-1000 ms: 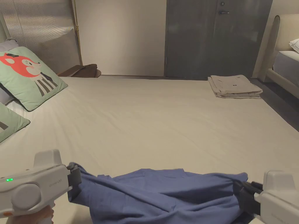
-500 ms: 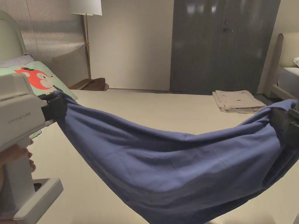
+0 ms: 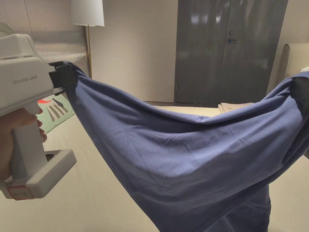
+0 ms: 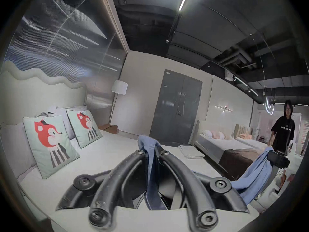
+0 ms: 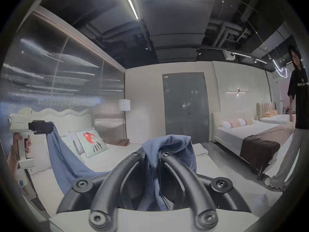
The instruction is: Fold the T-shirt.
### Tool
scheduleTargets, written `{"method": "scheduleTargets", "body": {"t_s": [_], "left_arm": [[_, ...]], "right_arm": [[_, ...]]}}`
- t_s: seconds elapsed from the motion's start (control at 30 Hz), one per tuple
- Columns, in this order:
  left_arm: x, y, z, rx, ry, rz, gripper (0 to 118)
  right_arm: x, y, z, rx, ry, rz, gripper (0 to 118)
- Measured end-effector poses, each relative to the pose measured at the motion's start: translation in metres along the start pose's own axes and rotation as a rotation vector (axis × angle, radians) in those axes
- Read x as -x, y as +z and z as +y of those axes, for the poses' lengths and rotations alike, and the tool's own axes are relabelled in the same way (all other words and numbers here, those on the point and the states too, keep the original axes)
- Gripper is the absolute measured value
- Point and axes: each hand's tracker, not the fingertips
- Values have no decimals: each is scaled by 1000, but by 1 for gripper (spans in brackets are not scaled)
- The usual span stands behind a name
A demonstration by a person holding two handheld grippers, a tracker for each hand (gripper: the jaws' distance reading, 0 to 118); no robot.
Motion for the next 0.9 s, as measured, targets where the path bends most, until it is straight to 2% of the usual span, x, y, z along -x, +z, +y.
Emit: {"method": "scheduleTargets", "body": {"t_s": [0.33, 0.63, 0.9], "left_arm": [[5, -116, -4, 51, -39, 23, 3], [24, -203, -24, 91, 4, 59, 3], [42, -219, -65, 166, 36, 85, 3]], "right_arm": [[-17, -109, -4, 21, 34, -37, 11], [-30, -189, -25, 43, 54, -64, 11], [-31, -203, -73, 128, 53, -63, 11]]}}
